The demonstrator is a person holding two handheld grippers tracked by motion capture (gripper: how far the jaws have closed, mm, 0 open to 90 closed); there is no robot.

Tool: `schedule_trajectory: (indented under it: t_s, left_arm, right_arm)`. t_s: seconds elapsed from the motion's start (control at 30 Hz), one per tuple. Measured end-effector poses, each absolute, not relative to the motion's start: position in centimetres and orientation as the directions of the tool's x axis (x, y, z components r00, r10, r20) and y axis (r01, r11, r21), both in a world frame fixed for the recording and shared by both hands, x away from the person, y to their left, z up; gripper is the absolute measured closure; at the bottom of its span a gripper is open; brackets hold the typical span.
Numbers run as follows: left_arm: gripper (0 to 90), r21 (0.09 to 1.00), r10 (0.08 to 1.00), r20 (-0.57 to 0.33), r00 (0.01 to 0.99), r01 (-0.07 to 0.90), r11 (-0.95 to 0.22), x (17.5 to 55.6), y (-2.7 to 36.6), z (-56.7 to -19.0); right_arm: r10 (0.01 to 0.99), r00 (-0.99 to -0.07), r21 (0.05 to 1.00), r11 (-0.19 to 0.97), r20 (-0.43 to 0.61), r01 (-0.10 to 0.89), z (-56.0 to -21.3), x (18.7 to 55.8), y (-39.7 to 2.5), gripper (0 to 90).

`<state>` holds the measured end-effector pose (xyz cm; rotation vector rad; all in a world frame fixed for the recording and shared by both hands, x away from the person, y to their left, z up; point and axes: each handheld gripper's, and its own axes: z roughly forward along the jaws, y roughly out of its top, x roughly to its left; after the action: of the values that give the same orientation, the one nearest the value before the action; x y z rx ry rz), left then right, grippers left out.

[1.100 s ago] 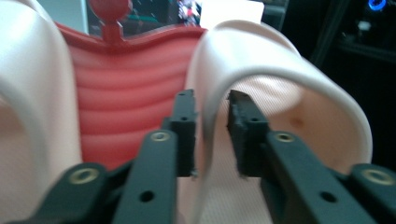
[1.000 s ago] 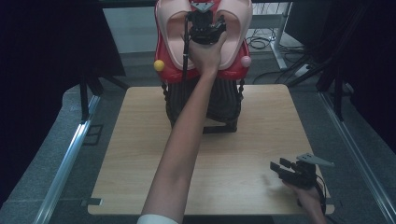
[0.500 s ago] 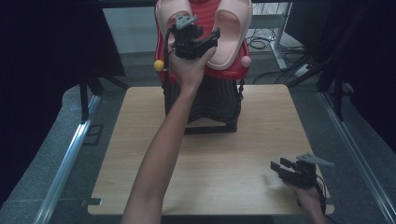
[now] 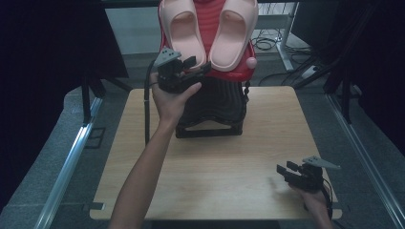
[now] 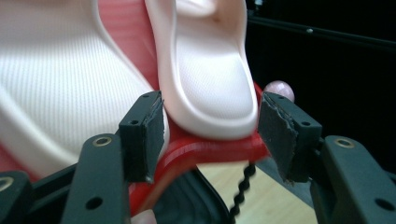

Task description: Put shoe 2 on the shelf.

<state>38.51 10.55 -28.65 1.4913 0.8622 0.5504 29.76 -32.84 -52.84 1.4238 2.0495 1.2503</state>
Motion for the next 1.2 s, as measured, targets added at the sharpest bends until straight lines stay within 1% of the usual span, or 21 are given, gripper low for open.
schedule_trajectory:
  t_s: [0.2, 0.47, 0.7, 0.87, 0.93, 1.07, 1.13, 1.2]
  left_arm:
    - [40.3, 0.983, 0.770, -0.121, 0.627, 0.183, 0.005, 36.6, 11.6, -30.7]
    - [39.7, 0.977, 0.751, -0.124, 0.648, 0.213, -0.023, 33.8, 13.2, -34.6]
    - [39.7, 0.965, 0.749, -0.151, 0.645, 0.261, -0.031, 31.6, 14.9, -38.5]
    - [39.6, 0.952, 0.752, -0.151, 0.641, 0.299, -0.064, 29.8, 15.9, -41.7]
    - [39.6, 0.941, 0.747, -0.182, 0.640, 0.335, -0.058, 29.4, 16.4, -43.4]
    - [39.0, 0.920, 0.757, -0.211, 0.618, 0.387, -0.060, 28.8, 17.0, -46.2]
    - [38.8, 0.910, 0.773, -0.198, 0.602, 0.406, -0.084, 28.4, 17.2, -47.6]
    - [38.5, 0.898, 0.773, -0.212, 0.597, 0.432, -0.087, 28.2, 17.4, -48.9]
  right_arm:
    - [0.878, -0.437, 0.806, 0.112, 0.193, 0.581, -53.0, 29.7, -32.7, 46.2]
    - [0.876, -0.442, 0.806, 0.117, 0.191, 0.581, -53.0, 29.8, -32.5, 46.2]
    - [0.876, -0.444, 0.803, 0.123, 0.188, 0.583, -53.3, 29.8, -32.3, 46.2]
    - [0.874, -0.447, 0.802, 0.126, 0.188, 0.584, -53.2, 29.8, -32.2, 46.2]
    - [0.874, -0.448, 0.803, 0.127, 0.187, 0.583, -53.2, 29.8, -32.2, 46.2]
    - [0.874, -0.448, 0.801, 0.126, 0.190, 0.585, -53.2, 29.8, -32.0, 46.2]
    - [0.873, -0.450, 0.799, 0.132, 0.187, 0.587, -53.3, 29.9, -31.8, 46.2]
    - [0.872, -0.452, 0.796, 0.134, 0.188, 0.590, -53.4, 29.9, -31.8, 46.1]
